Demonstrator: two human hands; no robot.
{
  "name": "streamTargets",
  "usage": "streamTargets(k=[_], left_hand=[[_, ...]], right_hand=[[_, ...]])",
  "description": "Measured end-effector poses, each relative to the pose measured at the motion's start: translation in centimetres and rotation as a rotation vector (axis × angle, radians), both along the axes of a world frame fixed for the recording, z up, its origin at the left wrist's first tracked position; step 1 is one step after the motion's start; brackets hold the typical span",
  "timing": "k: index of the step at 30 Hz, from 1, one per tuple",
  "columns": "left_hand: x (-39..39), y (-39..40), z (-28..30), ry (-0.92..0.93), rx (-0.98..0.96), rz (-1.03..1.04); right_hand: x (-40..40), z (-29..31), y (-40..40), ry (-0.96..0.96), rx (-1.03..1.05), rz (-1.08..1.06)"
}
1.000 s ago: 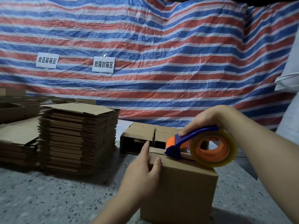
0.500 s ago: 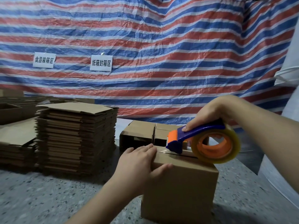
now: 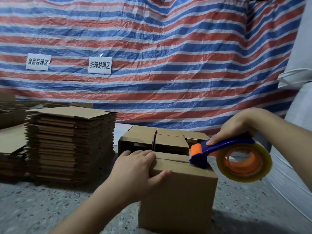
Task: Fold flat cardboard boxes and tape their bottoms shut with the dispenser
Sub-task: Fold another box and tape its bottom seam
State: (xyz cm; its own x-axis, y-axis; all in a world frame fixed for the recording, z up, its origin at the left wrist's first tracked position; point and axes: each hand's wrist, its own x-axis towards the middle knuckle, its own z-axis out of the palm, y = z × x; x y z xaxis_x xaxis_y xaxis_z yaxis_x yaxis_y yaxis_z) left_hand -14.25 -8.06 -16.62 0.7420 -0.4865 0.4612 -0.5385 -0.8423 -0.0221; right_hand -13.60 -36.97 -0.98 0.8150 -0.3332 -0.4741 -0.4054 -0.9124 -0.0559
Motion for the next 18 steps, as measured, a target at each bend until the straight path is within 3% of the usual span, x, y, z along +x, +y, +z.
streamTargets(k=[4, 8, 18], left_hand=[[0.0, -2.4, 1.6, 0.005, 0.157, 0.047], [-0.6, -5.6, 1.4, 0.119, 0.173, -0.083], [-0.2, -6.0, 0.7, 0.045, 0.204, -0.083]], right_hand=[[0.0, 0.0, 0.1, -0.003, -0.006, -0.009], [0.0, -0.1, -0.1, 0.000, 0.010, -0.018], [0.0, 0.2, -0.9, 0.033, 0.049, -0.001]])
